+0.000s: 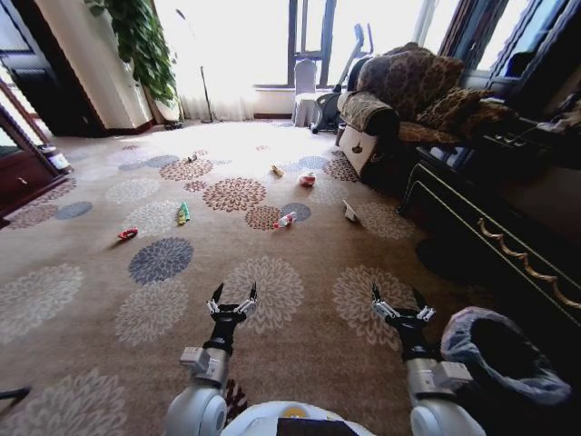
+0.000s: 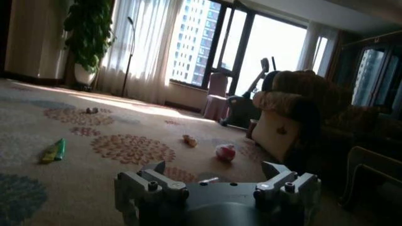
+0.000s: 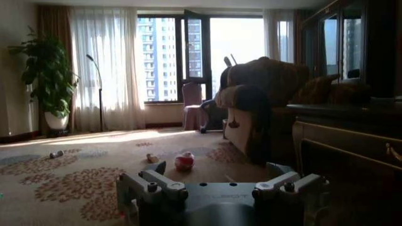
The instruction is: Pick up the trash from the ground and place it into the trash bin.
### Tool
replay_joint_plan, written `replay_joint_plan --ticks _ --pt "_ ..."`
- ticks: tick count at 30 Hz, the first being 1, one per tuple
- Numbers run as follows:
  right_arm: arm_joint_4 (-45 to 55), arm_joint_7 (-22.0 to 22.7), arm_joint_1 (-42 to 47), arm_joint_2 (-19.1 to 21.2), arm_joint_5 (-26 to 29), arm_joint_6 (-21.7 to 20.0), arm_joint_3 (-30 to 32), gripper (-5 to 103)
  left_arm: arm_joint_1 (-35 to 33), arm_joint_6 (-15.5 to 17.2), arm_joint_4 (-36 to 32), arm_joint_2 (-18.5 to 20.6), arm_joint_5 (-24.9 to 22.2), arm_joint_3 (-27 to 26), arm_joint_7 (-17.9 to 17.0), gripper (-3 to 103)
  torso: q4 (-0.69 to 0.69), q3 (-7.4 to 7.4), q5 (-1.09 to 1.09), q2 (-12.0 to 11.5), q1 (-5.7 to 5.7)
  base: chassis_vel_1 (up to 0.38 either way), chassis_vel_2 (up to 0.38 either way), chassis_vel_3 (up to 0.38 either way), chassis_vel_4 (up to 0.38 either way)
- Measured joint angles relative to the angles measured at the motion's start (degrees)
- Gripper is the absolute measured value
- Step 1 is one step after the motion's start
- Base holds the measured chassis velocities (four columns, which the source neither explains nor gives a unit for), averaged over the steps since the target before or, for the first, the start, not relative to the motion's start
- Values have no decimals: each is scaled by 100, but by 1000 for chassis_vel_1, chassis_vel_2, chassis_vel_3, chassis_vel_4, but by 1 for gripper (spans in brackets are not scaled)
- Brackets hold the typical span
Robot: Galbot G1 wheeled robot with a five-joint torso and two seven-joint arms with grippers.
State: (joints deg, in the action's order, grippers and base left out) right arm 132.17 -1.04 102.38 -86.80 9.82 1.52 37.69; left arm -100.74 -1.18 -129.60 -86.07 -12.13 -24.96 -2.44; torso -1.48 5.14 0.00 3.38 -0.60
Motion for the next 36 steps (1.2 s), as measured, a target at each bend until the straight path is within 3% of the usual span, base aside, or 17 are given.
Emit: replay_joint_plan --ticks 23,36 --pt "-2 0 -1 -21 170 47 -7 100 -51 -1 -67 -126 -44 82 -20 100 0 0 0 0 0 0 0 0 0" --pt "-81 0 -9 -23 164 175 -32 100 -74 -1 -17 -142 -53 65 -42 99 0 0 1 0 0 -128 -142 126 131"
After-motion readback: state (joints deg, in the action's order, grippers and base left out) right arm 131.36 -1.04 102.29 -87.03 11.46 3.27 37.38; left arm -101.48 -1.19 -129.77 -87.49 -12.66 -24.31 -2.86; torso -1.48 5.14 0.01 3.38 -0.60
